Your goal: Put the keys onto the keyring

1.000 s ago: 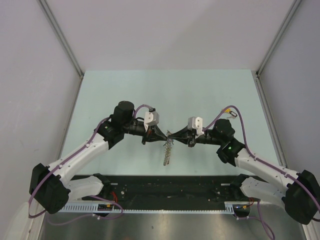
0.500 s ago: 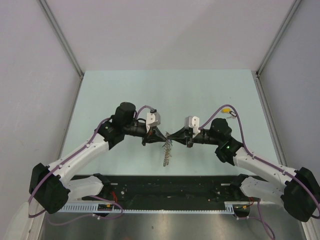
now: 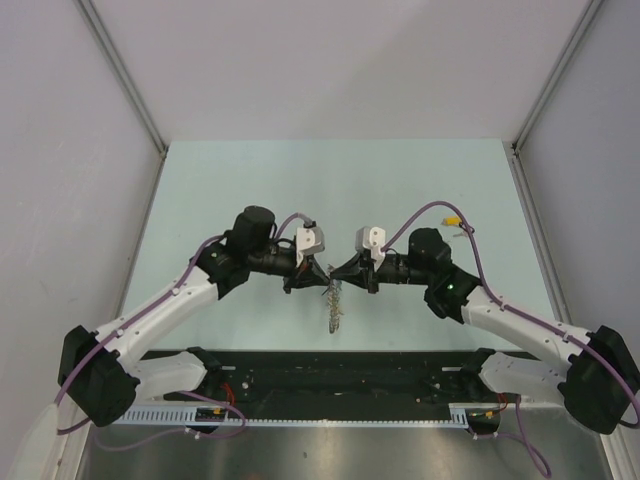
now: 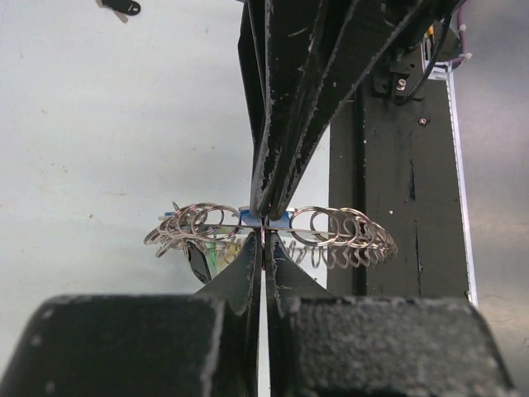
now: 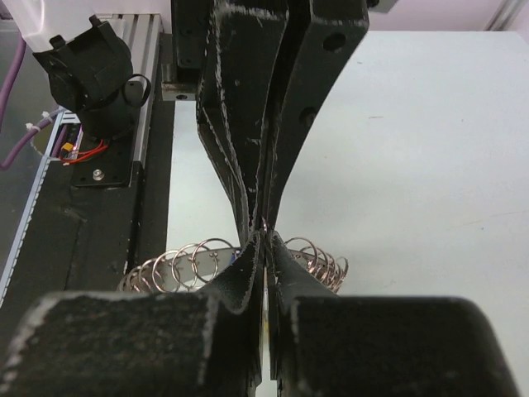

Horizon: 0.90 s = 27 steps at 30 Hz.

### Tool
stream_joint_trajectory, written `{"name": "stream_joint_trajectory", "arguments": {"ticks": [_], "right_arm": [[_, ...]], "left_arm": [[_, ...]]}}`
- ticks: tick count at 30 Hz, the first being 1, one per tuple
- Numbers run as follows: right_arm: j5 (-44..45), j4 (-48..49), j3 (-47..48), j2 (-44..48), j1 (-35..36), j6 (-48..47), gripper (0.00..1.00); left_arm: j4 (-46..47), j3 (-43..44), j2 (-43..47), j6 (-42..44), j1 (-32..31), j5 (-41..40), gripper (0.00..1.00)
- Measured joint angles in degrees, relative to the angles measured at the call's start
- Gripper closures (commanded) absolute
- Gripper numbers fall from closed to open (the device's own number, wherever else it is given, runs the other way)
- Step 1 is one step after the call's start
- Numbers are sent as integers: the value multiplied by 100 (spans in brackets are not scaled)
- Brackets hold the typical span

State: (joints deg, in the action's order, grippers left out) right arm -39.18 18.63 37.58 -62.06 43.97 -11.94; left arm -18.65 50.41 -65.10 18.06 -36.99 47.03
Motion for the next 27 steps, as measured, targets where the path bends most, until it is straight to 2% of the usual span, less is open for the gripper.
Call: {"name": "stream_joint_trajectory", "arguments": {"ticks": [6, 16, 27], "right_arm": [[146, -496, 358, -76, 216, -184, 95], [557, -1014, 669, 157, 354, -280, 63], [859, -1735, 743, 848, 326, -398, 66]], "left_arm": [[-232, 114, -17, 0, -107, -114, 100], [-92, 179, -4, -63, -229, -111, 100], [181, 179, 111, -160, -264, -31, 99]]}}
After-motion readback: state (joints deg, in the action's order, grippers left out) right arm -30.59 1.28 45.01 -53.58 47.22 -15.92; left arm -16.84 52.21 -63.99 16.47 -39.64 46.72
